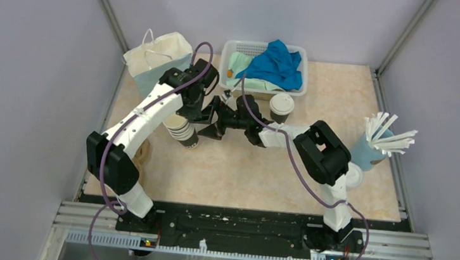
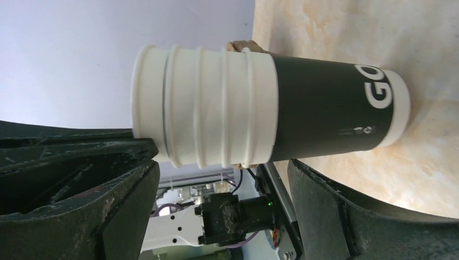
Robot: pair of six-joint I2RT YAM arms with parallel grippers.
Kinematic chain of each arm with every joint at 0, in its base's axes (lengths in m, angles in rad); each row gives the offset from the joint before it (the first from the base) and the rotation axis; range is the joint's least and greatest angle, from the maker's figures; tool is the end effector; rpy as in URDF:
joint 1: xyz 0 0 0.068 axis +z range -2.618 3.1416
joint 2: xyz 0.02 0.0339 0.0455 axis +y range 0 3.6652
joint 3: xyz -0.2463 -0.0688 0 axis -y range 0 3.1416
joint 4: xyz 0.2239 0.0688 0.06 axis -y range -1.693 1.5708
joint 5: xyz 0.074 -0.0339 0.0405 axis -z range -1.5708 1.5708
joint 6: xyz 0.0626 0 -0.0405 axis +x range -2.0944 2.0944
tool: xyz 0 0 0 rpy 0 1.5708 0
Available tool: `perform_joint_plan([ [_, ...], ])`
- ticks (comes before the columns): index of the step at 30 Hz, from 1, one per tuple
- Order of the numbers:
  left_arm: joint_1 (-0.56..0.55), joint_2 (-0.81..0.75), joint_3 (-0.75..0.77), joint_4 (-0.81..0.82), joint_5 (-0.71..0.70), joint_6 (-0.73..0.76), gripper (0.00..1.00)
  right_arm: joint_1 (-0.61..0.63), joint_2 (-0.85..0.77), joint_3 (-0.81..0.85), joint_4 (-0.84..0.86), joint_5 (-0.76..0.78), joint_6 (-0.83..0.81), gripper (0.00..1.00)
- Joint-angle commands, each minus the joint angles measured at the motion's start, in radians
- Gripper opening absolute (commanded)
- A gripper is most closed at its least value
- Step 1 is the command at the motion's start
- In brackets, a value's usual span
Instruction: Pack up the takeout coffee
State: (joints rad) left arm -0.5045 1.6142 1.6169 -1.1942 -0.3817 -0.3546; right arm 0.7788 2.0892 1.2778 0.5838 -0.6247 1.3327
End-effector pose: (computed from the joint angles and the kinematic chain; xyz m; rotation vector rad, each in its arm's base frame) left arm 0.2768 -0.1262 0.2975 0.0997 2.6309 0.2518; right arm 0.3026 0.3501 0.1782 0.0590 2.2965 1.8931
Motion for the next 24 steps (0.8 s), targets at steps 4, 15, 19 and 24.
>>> perform_joint_plan([
  [4, -0.009, 0.022, 0.054, -0.012, -0.004, -0.014, 0.0, 0.028, 0.023, 0.072, 0.014, 0.003, -0.004, 0.88],
  [15, -0.023, 0.043, 0.107, -0.046, -0.026, -0.012, 0.0, 0.034, 0.066, 0.125, -0.141, 0.037, -0.071, 0.83],
  [19, -0.023, 0.041, 0.116, -0.059, -0.048, -0.002, 0.0, 0.035, 0.075, 0.127, -0.139, 0.037, -0.073, 0.83],
  [24, -0.027, 0.046, 0.17, -0.11, -0.082, -0.001, 0.0, 0.034, 0.068, 0.136, -0.173, 0.045, -0.087, 0.83],
])
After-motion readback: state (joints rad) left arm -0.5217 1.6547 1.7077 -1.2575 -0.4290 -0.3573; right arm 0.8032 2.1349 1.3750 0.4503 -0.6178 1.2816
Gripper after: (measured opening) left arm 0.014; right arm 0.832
